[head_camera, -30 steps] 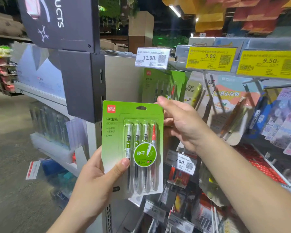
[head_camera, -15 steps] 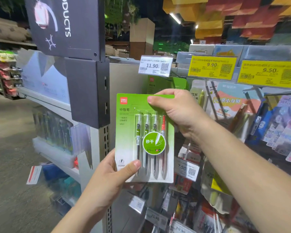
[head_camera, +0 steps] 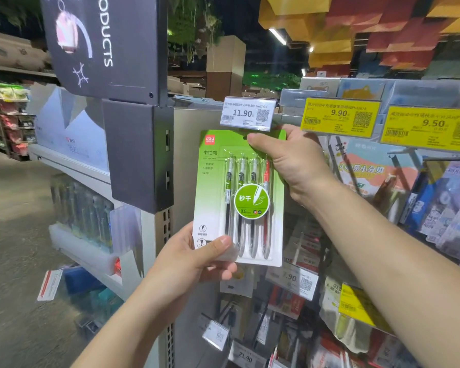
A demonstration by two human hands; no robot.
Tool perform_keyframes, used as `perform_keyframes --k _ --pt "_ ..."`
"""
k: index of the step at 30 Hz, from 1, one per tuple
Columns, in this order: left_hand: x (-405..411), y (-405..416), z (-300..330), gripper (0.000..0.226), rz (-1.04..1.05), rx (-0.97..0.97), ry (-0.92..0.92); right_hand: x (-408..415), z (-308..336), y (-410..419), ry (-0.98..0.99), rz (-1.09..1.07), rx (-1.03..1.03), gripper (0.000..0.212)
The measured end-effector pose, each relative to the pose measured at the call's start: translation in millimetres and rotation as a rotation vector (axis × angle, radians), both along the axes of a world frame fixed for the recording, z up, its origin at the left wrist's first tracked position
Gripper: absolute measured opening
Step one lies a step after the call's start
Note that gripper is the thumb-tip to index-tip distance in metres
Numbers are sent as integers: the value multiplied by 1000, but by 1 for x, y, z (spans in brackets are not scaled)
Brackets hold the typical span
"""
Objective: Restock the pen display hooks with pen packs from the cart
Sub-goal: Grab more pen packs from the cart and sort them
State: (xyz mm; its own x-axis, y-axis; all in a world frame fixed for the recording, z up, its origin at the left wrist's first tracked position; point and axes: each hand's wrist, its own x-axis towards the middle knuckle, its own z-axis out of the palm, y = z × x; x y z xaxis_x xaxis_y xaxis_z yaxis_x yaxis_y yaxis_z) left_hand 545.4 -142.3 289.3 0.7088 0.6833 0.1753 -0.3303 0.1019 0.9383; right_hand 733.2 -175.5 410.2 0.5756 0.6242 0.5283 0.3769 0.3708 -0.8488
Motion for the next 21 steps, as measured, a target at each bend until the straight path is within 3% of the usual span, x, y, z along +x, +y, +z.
perform_keyframes --k 4,13,21 --pt "6 3 7 36 -12 7 -27 5 1 3 5 -25 36 21" --pt "15 2 10 31 0 20 -63 12 6 10 -11 -61 19 28" --pt "15 2 3 39 61 61 -112 17 4 13 -46 -36 -1 39"
